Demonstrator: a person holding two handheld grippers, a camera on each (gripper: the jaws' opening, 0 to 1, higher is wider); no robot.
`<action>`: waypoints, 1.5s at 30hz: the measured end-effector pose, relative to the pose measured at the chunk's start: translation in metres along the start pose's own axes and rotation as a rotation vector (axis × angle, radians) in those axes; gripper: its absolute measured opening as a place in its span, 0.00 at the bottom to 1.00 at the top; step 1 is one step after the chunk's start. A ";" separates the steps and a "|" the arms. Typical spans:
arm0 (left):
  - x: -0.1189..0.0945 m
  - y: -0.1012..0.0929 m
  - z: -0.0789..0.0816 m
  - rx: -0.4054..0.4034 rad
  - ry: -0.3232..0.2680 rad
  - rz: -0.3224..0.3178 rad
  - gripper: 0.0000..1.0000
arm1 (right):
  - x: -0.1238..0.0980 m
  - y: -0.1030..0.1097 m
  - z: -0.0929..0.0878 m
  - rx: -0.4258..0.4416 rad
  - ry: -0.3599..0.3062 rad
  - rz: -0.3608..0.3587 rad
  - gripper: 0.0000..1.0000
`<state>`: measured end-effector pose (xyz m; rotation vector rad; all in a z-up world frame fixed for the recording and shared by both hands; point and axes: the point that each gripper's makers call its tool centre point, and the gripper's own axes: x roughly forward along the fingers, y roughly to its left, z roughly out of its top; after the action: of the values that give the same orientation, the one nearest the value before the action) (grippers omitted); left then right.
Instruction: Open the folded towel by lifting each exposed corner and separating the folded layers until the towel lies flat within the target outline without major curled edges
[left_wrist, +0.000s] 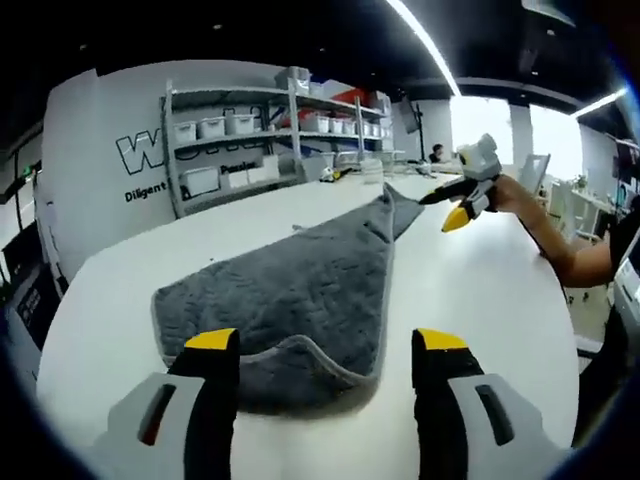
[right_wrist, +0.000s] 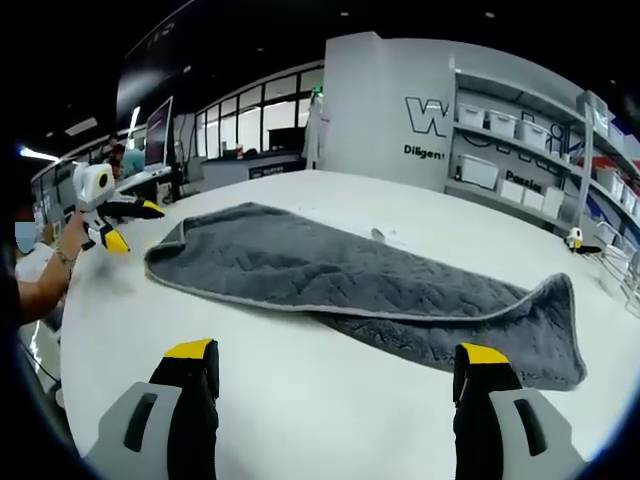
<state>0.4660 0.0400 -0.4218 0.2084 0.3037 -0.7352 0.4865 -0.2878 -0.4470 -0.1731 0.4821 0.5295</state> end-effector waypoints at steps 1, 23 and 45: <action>0.001 0.008 0.002 0.003 -0.010 0.033 0.85 | 0.000 0.000 -0.001 -0.001 0.003 0.001 0.99; 0.017 0.021 -0.014 -0.081 -0.043 0.052 0.99 | -0.006 -0.023 0.002 0.041 -0.019 -0.039 0.99; 0.002 0.026 -0.004 -0.059 -0.090 0.072 0.98 | -0.054 -0.150 0.044 -0.067 -0.099 -0.346 0.99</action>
<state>0.4846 0.0591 -0.4237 0.1296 0.2303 -0.6612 0.5413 -0.4271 -0.3770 -0.2866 0.3287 0.2144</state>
